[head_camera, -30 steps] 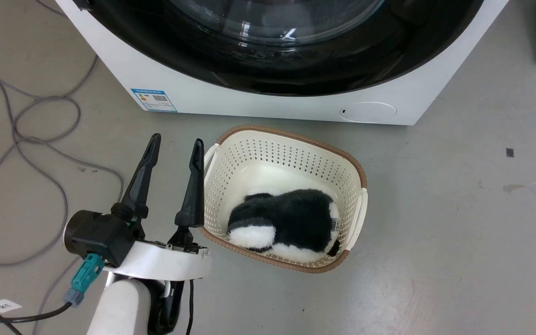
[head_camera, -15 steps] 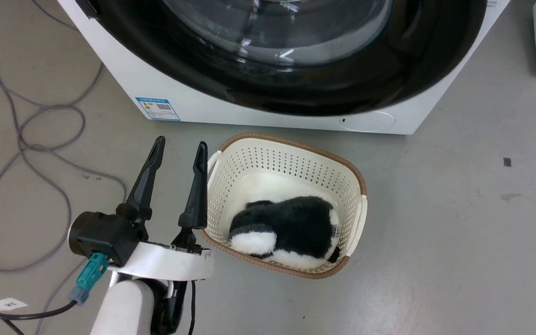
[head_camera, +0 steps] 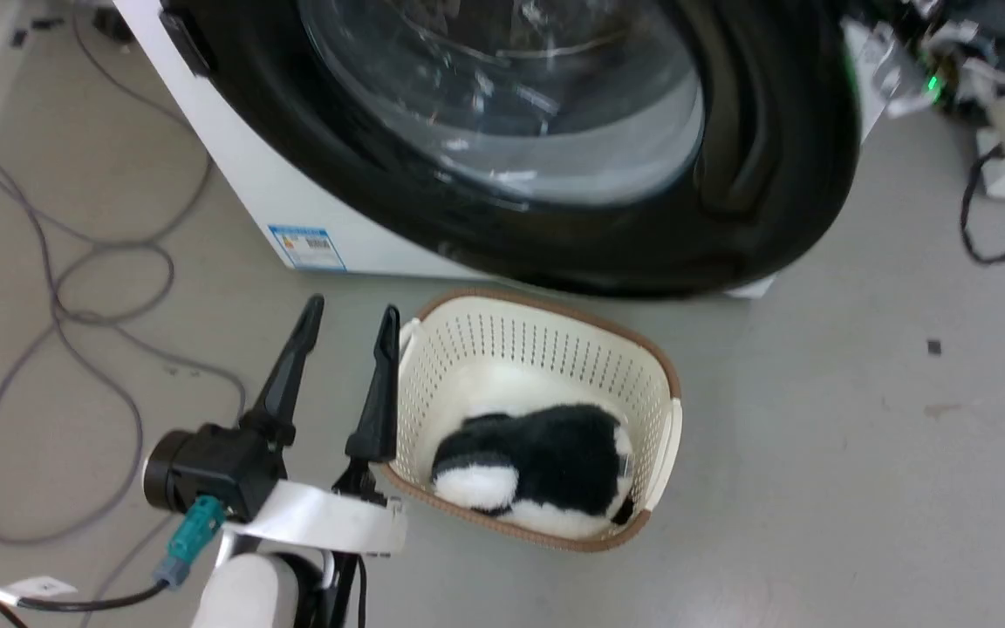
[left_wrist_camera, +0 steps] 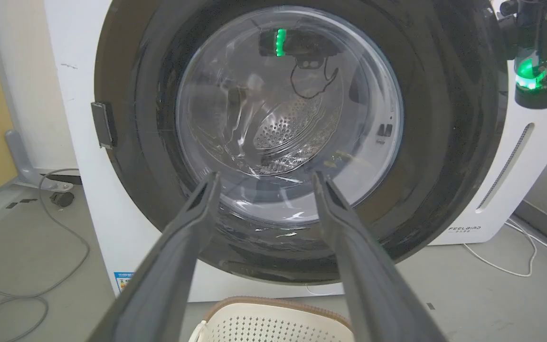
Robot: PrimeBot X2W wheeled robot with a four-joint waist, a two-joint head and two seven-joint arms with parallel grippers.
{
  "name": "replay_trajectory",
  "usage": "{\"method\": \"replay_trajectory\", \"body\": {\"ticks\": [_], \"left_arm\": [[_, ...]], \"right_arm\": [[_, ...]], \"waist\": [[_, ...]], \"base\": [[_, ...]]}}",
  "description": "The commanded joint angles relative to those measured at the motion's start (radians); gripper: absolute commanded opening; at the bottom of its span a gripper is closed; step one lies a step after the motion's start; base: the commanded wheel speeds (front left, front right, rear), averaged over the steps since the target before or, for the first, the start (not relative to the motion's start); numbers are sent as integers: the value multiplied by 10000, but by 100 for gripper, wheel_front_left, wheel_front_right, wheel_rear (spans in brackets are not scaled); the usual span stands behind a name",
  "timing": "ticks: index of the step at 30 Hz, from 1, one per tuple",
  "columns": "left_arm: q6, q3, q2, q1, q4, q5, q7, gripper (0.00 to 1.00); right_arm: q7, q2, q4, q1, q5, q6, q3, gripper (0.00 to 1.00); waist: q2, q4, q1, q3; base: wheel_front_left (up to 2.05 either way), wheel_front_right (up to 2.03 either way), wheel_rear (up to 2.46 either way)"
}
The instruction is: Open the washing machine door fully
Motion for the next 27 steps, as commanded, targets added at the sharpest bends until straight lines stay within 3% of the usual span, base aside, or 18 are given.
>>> {"method": "replay_trajectory", "body": {"ticks": [1, 11, 27], "left_arm": [[25, 46, 8, 188, 70, 98, -53, 100], [2, 315, 8, 986, 441, 638, -53, 100], [-112, 741, 69, 1891, 875, 1025, -53, 100]], "right_arm": [[131, 203, -8, 404, 24, 65, -12, 0], [479, 374, -409, 1962, 370, 65, -195, 0], [1061, 598, -3261, 4932, 1063, 65, -398, 0]], "waist": [[0, 23, 0, -317], [0, 89, 0, -1399], [0, 24, 0, -2099]], "base": [[0, 0, 0], [0, 0, 0], [0, 0, 0]]}}
